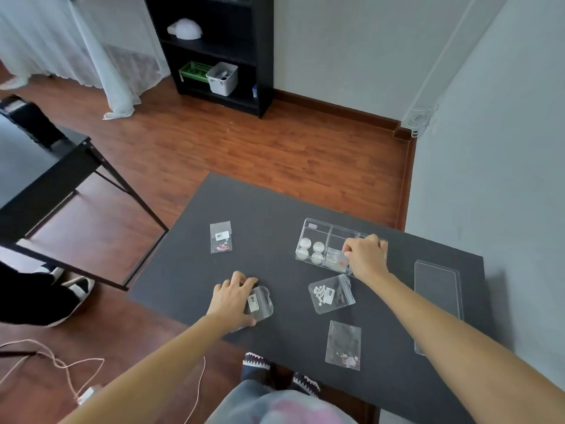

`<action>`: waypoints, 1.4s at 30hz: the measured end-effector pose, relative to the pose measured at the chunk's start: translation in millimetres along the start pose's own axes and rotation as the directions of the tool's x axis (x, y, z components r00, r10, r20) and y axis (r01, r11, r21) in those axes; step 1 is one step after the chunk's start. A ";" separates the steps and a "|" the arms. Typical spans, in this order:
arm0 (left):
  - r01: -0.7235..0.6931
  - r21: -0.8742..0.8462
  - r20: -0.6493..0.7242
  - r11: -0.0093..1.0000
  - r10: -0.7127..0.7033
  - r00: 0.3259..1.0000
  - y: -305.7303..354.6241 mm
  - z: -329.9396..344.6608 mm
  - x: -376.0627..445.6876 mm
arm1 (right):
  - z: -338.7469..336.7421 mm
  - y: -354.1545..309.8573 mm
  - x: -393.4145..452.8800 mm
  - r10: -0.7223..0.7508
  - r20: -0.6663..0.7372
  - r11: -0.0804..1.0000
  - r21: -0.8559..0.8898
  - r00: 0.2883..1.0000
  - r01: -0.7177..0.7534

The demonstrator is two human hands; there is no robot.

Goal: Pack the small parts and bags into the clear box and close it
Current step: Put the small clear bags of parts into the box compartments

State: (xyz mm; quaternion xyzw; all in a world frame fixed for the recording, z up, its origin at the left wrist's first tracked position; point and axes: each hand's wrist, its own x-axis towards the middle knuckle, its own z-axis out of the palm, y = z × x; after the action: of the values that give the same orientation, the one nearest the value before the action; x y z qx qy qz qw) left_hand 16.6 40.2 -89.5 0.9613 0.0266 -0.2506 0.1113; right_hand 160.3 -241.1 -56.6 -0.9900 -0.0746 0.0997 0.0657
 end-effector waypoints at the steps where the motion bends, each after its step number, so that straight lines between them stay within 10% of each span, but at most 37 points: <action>1: 0.002 -0.022 0.006 1.000 -0.002 1.000 0.1 0.8 -0.4 | 1.2 -1.0 1.1 -0.012 0.024 0.999 -0.040 1.000 0.013; 12: -0.009 -0.091 0.041 0.996 0.013 0.999 0.9 1.1 -2.4 | 9.2 -1.4 3.6 -0.035 0.046 0.988 -0.150 0.998 0.042; 19: -0.062 -0.065 0.081 0.996 0.067 0.994 10.8 -13.0 3.5 | 4.8 3.5 -41.3 -0.070 -0.229 0.944 0.299 0.971 0.138; 29: -0.158 -0.285 -0.028 0.945 0.156 0.987 58.9 -67.2 29.4 | 35.3 42.7 -134.9 -0.118 0.324 0.960 0.280 0.939 0.024; 42: -0.353 -0.484 -0.190 0.801 0.298 0.936 176.7 -112.5 88.6 | 49.3 49.6 -151.5 0.031 0.286 0.960 0.258 0.958 -0.108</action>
State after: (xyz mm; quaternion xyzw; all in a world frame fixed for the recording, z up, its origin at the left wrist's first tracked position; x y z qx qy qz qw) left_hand 166.3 -106.7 -1.7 0.8989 -0.0677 -0.1611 0.4019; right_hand 10.0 -308.4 -83.3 -0.9497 -0.0339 0.2500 0.1858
